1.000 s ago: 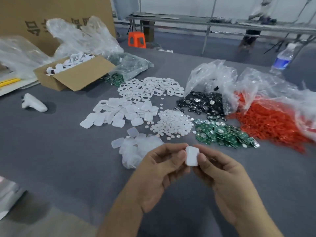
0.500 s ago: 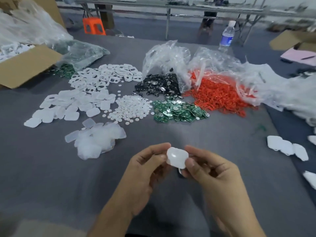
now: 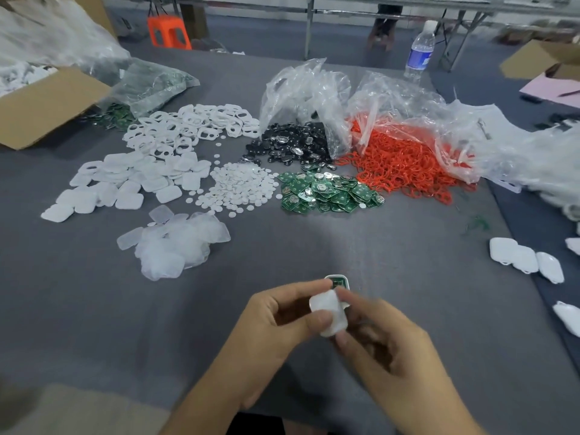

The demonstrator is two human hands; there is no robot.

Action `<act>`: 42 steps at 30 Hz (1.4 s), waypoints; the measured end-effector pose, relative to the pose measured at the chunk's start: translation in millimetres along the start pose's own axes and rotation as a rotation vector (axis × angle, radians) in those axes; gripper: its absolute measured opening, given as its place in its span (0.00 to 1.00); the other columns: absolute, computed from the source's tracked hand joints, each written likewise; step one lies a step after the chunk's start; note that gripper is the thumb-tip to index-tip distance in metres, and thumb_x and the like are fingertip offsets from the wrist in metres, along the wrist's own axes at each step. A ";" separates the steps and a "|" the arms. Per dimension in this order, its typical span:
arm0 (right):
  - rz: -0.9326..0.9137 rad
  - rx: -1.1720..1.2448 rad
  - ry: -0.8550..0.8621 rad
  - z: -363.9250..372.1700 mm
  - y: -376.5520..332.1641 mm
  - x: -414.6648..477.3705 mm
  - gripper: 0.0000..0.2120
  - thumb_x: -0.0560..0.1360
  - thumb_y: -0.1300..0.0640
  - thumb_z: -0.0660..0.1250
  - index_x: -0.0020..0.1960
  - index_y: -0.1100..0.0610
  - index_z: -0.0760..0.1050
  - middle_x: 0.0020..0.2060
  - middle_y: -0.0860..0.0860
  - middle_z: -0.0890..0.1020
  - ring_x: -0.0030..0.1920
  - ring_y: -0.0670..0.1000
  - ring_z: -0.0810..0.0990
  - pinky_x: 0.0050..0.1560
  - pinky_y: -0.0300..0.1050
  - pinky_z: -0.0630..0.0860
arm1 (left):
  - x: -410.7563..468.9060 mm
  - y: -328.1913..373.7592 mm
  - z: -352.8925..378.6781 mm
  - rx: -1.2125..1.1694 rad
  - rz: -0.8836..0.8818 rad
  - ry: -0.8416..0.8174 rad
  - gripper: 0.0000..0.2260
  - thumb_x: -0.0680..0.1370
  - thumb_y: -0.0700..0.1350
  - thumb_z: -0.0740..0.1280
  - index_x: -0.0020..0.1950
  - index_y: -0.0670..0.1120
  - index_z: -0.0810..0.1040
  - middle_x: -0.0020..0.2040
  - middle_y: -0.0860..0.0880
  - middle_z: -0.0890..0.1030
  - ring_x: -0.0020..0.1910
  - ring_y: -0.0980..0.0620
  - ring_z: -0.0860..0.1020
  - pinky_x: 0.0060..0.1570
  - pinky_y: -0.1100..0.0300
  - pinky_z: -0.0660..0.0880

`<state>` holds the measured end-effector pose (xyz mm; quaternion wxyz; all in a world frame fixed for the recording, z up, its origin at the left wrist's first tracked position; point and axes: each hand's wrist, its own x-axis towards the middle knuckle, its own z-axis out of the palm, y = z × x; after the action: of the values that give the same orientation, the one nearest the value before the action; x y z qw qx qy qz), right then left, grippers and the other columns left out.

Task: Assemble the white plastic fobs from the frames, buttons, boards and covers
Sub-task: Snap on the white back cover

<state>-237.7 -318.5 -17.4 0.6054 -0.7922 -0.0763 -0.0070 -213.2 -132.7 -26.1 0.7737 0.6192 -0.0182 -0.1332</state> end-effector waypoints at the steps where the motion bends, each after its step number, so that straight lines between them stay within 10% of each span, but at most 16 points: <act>1: -0.049 -0.123 -0.030 -4.1 4.3 -4.6 0.24 0.73 0.63 0.75 0.64 0.42 0.80 0.50 0.45 0.82 0.45 0.49 0.85 0.45 0.38 0.80 | -3.3 -3.6 -1.0 0.027 -0.032 -0.024 0.16 0.74 0.39 0.77 0.61 0.51 0.86 0.58 0.47 0.86 0.60 0.50 0.84 0.57 0.63 0.78; 11: -0.233 -0.509 -0.261 -27.0 14.8 -2.7 0.22 0.71 0.51 0.77 0.63 0.43 0.77 0.57 0.38 0.75 0.50 0.40 0.80 0.51 0.31 0.75 | -3.9 -19.8 7.9 0.113 -0.213 -0.122 0.19 0.78 0.36 0.74 0.67 0.47 0.76 0.53 0.43 0.87 0.55 0.49 0.85 0.56 0.60 0.78; 16: -0.109 -0.473 -0.206 -36.2 20.2 21.3 0.21 0.67 0.55 0.80 0.57 0.45 0.78 0.52 0.38 0.78 0.51 0.42 0.80 0.50 0.35 0.77 | 10.4 -29.8 3.4 0.403 -0.008 0.049 0.27 0.69 0.44 0.83 0.63 0.59 0.79 0.57 0.55 0.85 0.57 0.55 0.82 0.60 0.59 0.78; 19: -0.112 -0.586 -0.183 -40.9 21.5 45.3 0.22 0.67 0.55 0.80 0.59 0.47 0.78 0.51 0.36 0.76 0.53 0.38 0.76 0.54 0.28 0.70 | 24.9 -29.0 -2.7 0.758 0.142 0.146 0.37 0.64 0.51 0.84 0.68 0.67 0.71 0.62 0.67 0.74 0.64 0.67 0.70 0.59 0.78 0.65; 23: -0.130 -0.702 -0.235 -37.8 21.5 75.4 0.22 0.68 0.56 0.79 0.60 0.49 0.78 0.53 0.40 0.77 0.51 0.38 0.73 0.55 0.27 0.67 | 47.1 -32.5 -6.9 0.932 0.161 0.057 0.47 0.66 0.57 0.81 0.78 0.67 0.57 0.65 0.73 0.67 0.71 0.69 0.59 0.67 0.76 0.49; 31: -0.126 -0.736 -0.336 -34.7 22.5 93.3 0.22 0.67 0.53 0.79 0.59 0.48 0.80 0.50 0.41 0.77 0.48 0.41 0.77 0.53 0.41 0.77 | 62.7 -43.5 -11.5 0.946 0.224 0.050 0.46 0.72 0.59 0.77 0.82 0.61 0.52 0.64 0.69 0.78 0.75 0.68 0.60 0.71 0.68 0.49; 42: -0.105 -0.779 -0.347 -27.6 21.1 97.4 0.22 0.63 0.54 0.81 0.55 0.45 0.83 0.42 0.38 0.74 0.42 0.37 0.74 0.43 0.30 0.69 | 64.2 -44.3 -13.1 0.962 0.237 0.050 0.41 0.73 0.59 0.76 0.81 0.59 0.58 0.66 0.67 0.77 0.74 0.68 0.60 0.68 0.72 0.49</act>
<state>-136.5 -339.4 -20.2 0.2379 -0.9462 -0.2088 0.0672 -156.9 -143.7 -80.6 0.4104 0.9026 -0.1293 -0.0062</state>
